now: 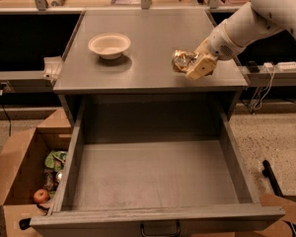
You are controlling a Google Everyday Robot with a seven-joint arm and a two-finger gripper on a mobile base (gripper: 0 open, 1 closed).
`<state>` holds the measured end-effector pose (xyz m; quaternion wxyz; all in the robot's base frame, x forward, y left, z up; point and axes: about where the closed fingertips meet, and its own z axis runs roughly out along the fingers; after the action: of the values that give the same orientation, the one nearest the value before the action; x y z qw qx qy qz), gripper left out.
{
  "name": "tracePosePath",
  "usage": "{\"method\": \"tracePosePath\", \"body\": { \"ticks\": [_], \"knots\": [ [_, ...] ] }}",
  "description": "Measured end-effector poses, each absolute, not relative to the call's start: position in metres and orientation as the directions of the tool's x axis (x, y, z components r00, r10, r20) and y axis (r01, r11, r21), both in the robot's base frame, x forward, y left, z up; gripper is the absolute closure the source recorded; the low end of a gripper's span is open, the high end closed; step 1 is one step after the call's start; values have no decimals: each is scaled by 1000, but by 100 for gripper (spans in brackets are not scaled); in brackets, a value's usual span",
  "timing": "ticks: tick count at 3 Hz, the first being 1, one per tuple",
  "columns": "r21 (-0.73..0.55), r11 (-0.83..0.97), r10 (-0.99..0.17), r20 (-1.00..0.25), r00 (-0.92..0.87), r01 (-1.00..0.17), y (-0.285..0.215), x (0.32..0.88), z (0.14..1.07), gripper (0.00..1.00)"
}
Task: Place orange can into top drawer
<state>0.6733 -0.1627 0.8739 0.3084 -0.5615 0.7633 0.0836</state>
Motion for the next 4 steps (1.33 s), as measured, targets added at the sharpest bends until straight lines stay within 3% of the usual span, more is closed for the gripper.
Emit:
{"method": "tracePosePath", "body": {
  "ticks": [1, 3, 4],
  "knots": [
    [-194, 338, -765, -626, -149, -921, -141, 616, 894, 100],
    [-176, 376, -763, -616, -196, -910, -141, 603, 872, 100],
    [-198, 506, -729, -619, -293, -840, -147, 576, 862, 100]
  ]
}}
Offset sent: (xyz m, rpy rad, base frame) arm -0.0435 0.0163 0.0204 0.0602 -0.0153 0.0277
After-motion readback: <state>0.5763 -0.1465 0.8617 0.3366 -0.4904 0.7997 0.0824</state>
